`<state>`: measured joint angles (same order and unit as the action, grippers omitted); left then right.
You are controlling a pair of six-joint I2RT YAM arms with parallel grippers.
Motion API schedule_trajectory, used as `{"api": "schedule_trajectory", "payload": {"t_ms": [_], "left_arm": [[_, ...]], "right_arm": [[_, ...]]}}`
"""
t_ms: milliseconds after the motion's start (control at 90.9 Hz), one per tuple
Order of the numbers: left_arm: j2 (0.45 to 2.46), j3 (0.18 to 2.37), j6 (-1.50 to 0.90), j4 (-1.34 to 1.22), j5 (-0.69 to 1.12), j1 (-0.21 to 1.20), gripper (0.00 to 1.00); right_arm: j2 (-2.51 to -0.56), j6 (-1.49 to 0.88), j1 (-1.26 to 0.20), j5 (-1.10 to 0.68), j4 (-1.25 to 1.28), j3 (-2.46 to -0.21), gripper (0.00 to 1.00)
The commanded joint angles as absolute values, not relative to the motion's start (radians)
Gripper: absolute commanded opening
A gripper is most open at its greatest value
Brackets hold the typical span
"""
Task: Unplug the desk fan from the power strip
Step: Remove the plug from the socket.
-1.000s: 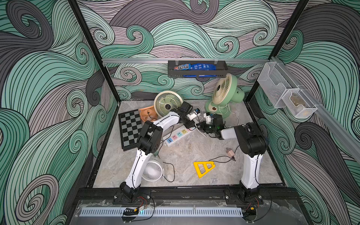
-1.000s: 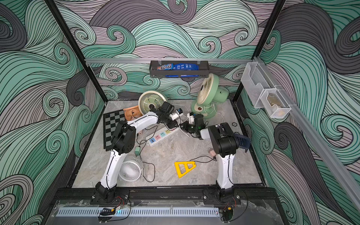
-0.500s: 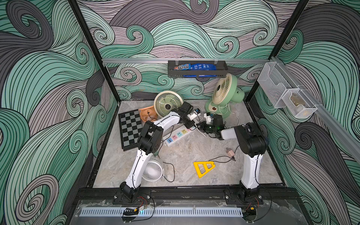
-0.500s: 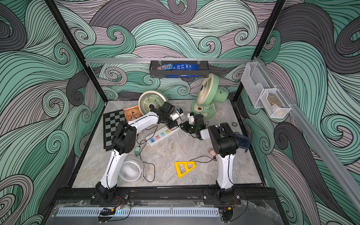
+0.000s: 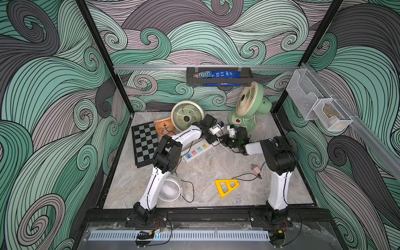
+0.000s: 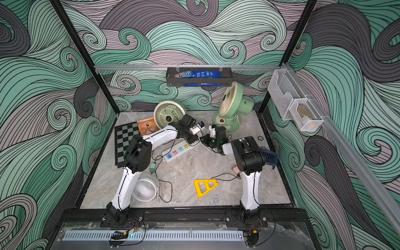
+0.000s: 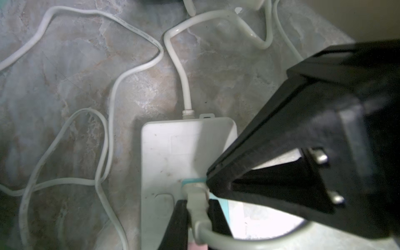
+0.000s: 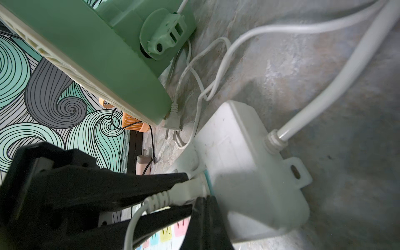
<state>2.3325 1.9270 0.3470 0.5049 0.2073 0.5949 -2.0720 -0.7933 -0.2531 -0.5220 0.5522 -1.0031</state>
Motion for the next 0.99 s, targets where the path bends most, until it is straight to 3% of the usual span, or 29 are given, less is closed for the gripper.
{"api": "schedule_trajectory", "payload": {"t_ms": [0, 286, 539, 803, 980], "left_arm": [[2.332, 1.966, 0.352, 0.552, 0.287, 0.581, 0.0], [2.257, 1.842, 0.365, 0.421, 0.153, 0.609, 0.0], [2.302, 1.936, 0.304, 0.514, 0.295, 0.56, 0.0], [2.239, 1.814, 0.385, 0.402, 0.147, 0.619, 0.0], [2.284, 1.905, 0.286, 0.482, 0.235, 0.572, 0.0]], "right_arm": [[-2.128, -0.791, -0.259, -0.451, 0.384, -0.981, 0.03], [-2.139, -0.791, -0.267, -0.448, 0.378, -0.986, 0.03], [-2.147, -0.79, -0.271, -0.448, 0.368, -1.0, 0.03], [-2.149, -0.787, -0.276, -0.446, 0.359, -1.006, 0.03], [-2.148, -0.787, -0.277, -0.446, 0.36, -1.004, 0.03]]}}
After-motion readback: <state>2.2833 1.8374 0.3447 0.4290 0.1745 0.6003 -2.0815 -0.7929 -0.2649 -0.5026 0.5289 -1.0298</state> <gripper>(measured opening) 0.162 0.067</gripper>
